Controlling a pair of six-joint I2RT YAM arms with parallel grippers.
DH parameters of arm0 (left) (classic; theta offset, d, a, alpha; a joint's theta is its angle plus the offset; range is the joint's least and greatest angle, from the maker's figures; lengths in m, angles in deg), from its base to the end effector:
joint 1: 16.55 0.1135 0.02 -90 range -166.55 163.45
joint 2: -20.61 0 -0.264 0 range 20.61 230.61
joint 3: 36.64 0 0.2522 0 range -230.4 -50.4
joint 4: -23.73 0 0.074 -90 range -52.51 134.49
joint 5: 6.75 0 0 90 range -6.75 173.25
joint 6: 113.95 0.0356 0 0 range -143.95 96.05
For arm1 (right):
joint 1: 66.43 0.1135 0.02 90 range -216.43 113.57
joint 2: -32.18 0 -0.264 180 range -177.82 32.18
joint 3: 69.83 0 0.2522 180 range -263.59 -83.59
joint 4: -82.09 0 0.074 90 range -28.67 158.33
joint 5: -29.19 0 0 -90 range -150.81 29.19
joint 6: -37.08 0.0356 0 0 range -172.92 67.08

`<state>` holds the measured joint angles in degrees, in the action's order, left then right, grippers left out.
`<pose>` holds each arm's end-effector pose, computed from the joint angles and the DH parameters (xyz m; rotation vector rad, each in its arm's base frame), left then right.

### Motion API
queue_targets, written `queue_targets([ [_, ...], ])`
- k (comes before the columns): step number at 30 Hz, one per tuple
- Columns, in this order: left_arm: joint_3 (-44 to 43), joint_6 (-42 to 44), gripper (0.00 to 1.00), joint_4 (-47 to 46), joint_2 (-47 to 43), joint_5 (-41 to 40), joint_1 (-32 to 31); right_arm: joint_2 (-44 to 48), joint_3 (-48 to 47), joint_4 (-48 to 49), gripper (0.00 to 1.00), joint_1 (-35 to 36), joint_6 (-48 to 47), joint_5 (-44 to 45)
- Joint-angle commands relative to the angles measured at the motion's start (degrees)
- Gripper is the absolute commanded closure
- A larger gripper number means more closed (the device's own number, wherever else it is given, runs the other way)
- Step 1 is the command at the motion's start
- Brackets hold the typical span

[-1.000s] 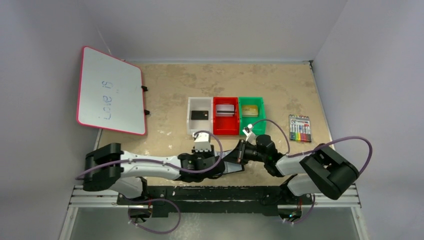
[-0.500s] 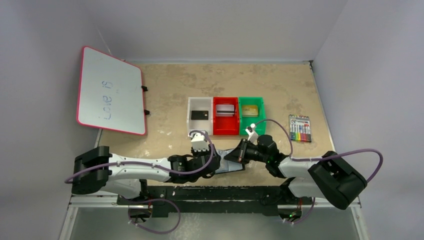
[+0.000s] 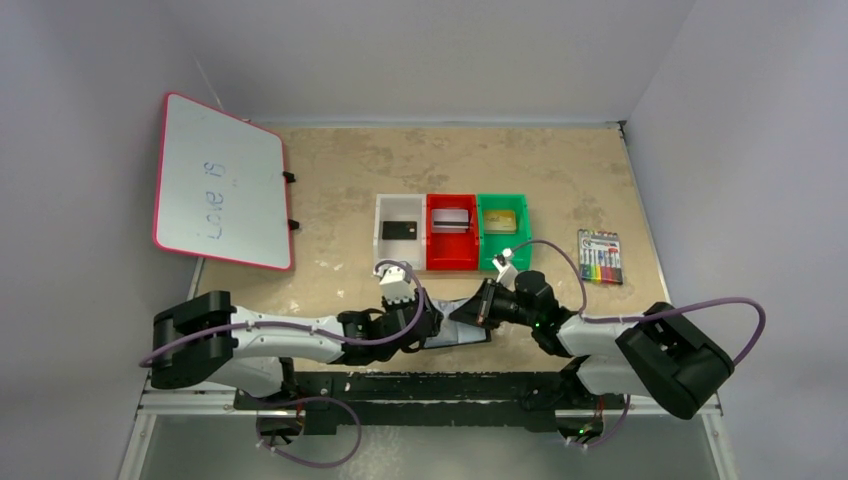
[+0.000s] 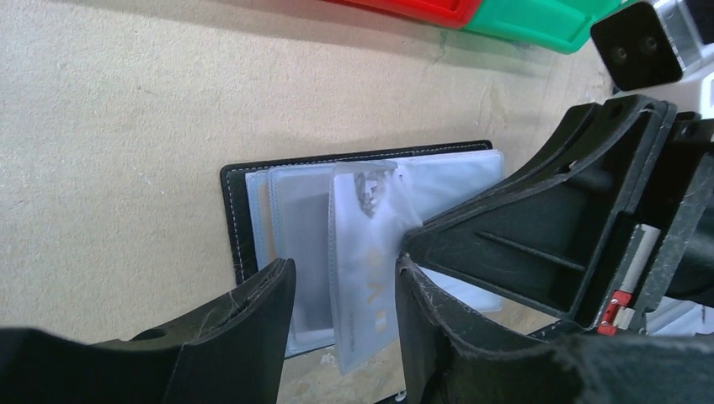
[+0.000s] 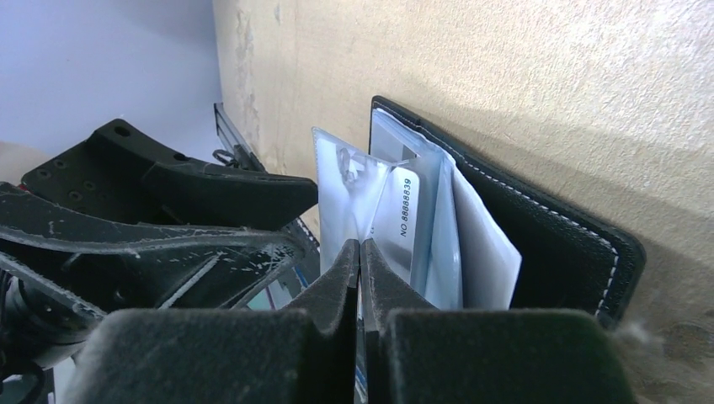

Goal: Take the credit cards out of the card holder
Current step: Remove the credit card from the card holder.

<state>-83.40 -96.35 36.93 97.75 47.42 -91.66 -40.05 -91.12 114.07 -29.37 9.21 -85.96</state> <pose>0.0852 -0.2395 0.1724 -0.2571 2.2437 -0.7186 0.1495 0.1319 0.1346 0.1344 2.2059 1.5019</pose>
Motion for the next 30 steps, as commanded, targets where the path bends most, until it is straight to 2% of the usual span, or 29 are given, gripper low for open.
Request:
queue_targets([
  [1, 0.0, -2.1, 0.53, -1.2, -1.5, -2.0, 0.2, 0.6, 0.2, 2.2, 1.00, -0.2, 0.8, 0.6],
  [10, 0.1, -0.2, 0.58, -15.4, 5.3, 5.6, 0.2, 0.3, 0.2, 2.6, 1.00, -0.2, 1.0, 0.1],
  [18, 1.1, -1.8, 0.60, -15.2, 4.7, 4.2, 0.3, 2.2, 0.2, 0.4, 1.00, -0.3, 0.6, 1.2],
  [23, 1.5, -7.8, 0.56, -6.9, 3.2, -0.8, 0.4, 3.0, 0.7, 0.2, 1.00, -0.3, 1.1, 1.9],
  [26, 2.9, -8.5, 0.55, -9.6, 3.8, 0.3, 0.8, 3.0, 0.6, 0.2, 1.00, -0.3, 1.0, 1.7],
  [30, 3.6, -5.9, 0.57, -18.0, 5.2, 3.4, 1.0, 3.0, 0.6, 0.2, 1.00, -0.4, 0.9, 1.4],
])
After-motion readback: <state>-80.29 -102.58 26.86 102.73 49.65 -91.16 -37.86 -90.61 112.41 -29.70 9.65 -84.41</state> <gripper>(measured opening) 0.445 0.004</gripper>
